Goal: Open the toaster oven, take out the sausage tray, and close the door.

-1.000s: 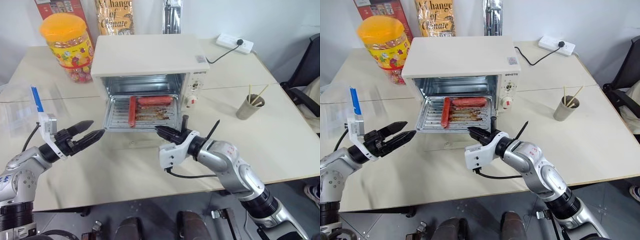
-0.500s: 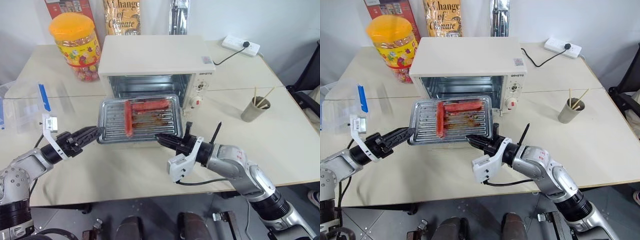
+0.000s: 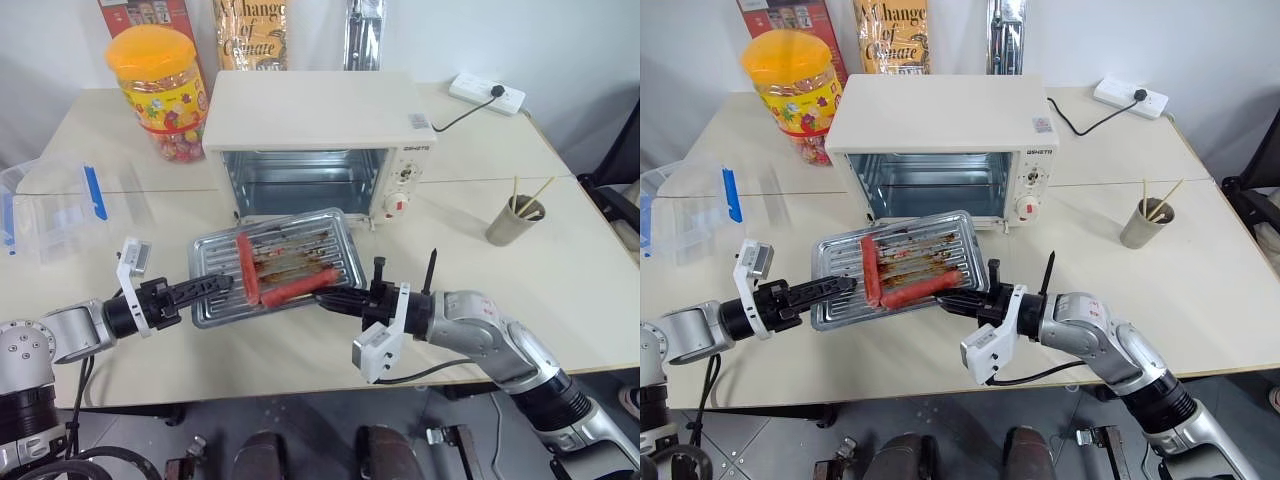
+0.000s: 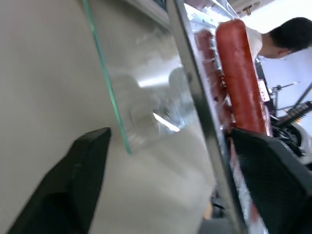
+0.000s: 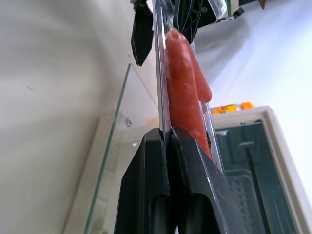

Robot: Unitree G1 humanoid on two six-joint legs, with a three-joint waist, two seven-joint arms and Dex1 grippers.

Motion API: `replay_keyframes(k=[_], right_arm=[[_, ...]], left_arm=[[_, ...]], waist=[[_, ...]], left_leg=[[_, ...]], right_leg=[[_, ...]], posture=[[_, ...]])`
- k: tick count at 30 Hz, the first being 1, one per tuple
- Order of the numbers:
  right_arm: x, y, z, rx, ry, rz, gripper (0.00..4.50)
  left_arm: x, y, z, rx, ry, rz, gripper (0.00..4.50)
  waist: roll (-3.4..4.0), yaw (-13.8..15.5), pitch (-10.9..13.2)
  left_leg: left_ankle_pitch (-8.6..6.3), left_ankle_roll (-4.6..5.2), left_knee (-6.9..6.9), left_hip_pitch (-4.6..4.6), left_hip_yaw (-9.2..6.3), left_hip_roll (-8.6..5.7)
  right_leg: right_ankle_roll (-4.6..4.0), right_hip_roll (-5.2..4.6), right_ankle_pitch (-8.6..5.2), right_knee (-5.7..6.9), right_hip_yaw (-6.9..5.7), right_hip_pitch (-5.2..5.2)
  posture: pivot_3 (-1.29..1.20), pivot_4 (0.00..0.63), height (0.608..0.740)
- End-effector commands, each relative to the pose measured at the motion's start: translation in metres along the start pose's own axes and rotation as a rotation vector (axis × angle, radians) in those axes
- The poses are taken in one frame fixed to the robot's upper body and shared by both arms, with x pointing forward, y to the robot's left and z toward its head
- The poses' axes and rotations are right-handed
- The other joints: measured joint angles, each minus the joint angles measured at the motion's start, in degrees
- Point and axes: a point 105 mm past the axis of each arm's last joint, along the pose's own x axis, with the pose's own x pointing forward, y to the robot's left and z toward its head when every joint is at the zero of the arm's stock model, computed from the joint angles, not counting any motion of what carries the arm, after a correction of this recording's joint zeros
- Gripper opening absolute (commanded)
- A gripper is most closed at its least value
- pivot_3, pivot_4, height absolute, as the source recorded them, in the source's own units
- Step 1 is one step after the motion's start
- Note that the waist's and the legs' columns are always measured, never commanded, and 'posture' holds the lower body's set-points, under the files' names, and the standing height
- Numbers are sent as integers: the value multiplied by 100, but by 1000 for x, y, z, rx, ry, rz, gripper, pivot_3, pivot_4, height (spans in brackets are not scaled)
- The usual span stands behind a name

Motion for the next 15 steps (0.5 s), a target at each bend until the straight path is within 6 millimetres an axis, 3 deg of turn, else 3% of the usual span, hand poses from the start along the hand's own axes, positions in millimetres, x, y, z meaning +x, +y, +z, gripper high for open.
replay_keyframes(k=[1, 5, 7, 15], right_arm=[[-6, -29, 8, -29, -60, -105, 0], [-7, -31, 9, 24, -94, -102, 0], [-8, -31, 9, 42, -102, -102, 0], [-7, -33, 8, 89, -118, -95, 0]], left_arm=[[-3, 0, 3, -39, -10, 6, 3510], [-3, 2, -4, -92, 20, 14, 2912], [-2, 2, -7, -107, 29, 19, 2399], [1, 3, -14, -137, 26, 20, 1250]], waist=[[0, 0, 0], [0, 0, 0], [-1, 1, 0], [-1, 3, 0]], left_leg=[[0, 0, 0, 0, 0, 0], [0, 0, 0, 0, -2, 0], [0, 0, 0, 1, -2, 0], [0, 0, 1, 1, -3, 0]], right_leg=[[0, 0, 0, 0, 0, 0], [0, 0, 0, 0, 0, 1], [0, 0, 0, 0, 0, 3], [0, 0, 0, 0, 0, 4]], posture=[[0, 150, 740], [0, 150, 740], [0, 150, 740], [0, 150, 740]])
